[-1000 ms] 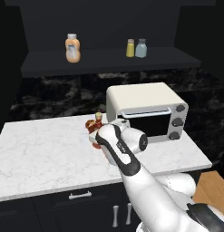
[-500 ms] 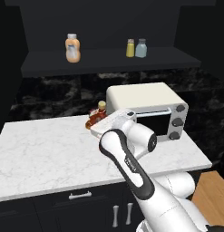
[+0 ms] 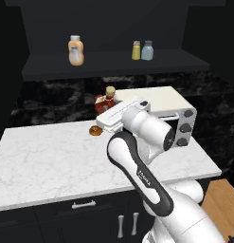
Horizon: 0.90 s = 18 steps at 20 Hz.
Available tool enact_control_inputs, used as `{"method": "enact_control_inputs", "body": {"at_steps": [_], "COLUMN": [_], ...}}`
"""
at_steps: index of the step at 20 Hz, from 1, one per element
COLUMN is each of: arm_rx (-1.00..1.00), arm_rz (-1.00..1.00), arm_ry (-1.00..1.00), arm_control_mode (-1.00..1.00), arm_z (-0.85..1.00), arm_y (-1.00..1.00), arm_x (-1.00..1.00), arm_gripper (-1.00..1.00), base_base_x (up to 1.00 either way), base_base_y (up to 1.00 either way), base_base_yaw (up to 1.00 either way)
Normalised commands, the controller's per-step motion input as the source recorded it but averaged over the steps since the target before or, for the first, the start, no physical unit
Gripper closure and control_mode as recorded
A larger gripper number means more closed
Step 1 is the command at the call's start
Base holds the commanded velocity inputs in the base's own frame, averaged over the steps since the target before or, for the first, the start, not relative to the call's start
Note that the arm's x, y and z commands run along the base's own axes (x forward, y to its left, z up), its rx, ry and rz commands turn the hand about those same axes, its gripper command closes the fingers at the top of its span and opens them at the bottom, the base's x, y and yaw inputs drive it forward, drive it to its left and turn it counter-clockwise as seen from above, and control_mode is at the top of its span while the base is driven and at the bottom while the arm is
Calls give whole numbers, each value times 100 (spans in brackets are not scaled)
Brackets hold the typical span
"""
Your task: Put the shaker and condiment bottle from the counter next to their counterparts in the cabinet.
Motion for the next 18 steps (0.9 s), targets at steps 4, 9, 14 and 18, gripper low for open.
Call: {"method": "enact_control_inputs", "body": {"at_steps": [4,9,14,18], "arm_rx": [0,0,7,3], "arm_rz": [-3,-3,-2,-8], "arm_ry": [-1,0,2,1], "arm_control_mode": [-100,-100,-100,-100], "arm_z": [100,100,47,72], "arm_y": [-7,-9,-31,-44], "arm_x": [0,-5,-8,0], "arm_gripper": [100,100,100,100], "base_base_x": [0,0,0,0], "base_base_y": [0,0,0,0], "base_base_yaw": [0,0,0,0]}}
